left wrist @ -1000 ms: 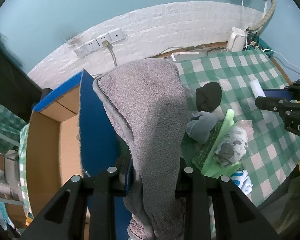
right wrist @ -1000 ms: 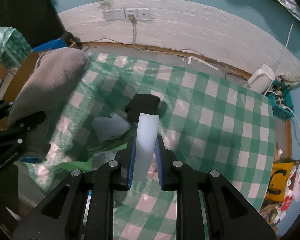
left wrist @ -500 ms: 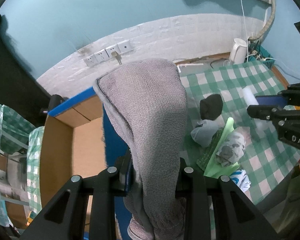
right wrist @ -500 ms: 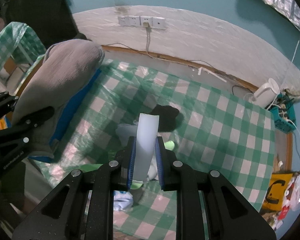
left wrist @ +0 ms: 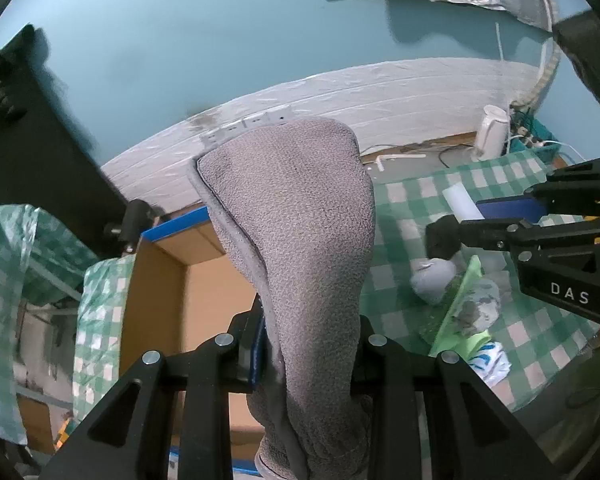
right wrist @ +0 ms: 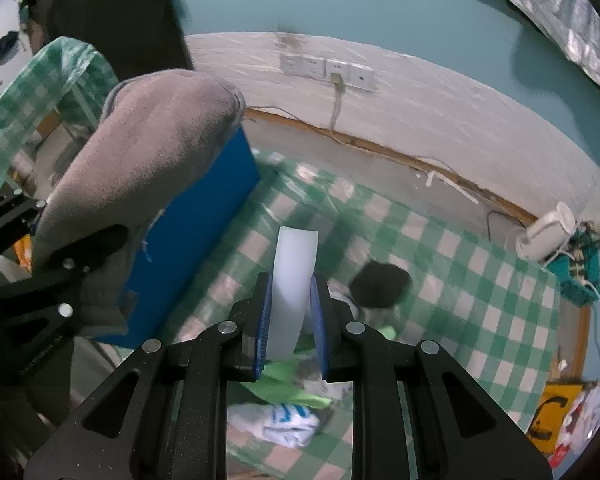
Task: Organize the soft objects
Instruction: 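Lift the grey towel with the left tool while the right tool carries the foam block over the box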
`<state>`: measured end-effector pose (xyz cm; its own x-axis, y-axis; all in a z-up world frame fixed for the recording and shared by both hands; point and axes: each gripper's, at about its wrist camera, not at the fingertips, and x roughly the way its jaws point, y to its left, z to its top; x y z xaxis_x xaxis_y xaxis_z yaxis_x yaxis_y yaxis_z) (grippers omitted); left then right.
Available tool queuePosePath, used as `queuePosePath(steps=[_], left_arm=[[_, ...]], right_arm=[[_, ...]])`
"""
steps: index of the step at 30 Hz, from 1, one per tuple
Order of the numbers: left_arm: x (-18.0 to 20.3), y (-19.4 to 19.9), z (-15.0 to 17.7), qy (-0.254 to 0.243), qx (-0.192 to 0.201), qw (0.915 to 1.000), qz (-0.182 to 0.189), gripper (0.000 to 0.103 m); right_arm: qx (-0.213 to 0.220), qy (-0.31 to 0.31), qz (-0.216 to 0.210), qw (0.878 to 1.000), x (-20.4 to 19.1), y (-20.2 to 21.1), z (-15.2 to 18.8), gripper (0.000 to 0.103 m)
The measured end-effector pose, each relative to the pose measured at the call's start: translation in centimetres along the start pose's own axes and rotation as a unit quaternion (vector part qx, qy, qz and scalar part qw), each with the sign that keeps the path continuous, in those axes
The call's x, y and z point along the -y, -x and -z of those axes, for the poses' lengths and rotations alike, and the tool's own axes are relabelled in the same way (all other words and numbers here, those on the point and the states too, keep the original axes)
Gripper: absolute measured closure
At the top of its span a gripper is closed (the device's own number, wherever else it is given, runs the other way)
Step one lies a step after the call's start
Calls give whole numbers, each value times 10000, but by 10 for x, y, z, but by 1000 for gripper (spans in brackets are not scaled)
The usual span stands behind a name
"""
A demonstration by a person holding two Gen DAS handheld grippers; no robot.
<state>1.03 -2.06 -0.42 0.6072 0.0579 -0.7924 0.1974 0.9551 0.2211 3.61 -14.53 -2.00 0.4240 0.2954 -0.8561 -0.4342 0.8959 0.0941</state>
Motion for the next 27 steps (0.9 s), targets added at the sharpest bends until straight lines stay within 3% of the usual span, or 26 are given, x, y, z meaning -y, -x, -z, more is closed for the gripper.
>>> queuePosePath(steps=[12, 27], left_arm=[[-52, 1, 24, 445, -40, 9985, -300, 74], [-107, -24, 58, 920, -451, 9925, -674, 74]], right_arm=[[30, 506, -197, 9985, -63, -13, -33, 84], [-149, 841, -508, 9951, -121, -47, -61, 84]])
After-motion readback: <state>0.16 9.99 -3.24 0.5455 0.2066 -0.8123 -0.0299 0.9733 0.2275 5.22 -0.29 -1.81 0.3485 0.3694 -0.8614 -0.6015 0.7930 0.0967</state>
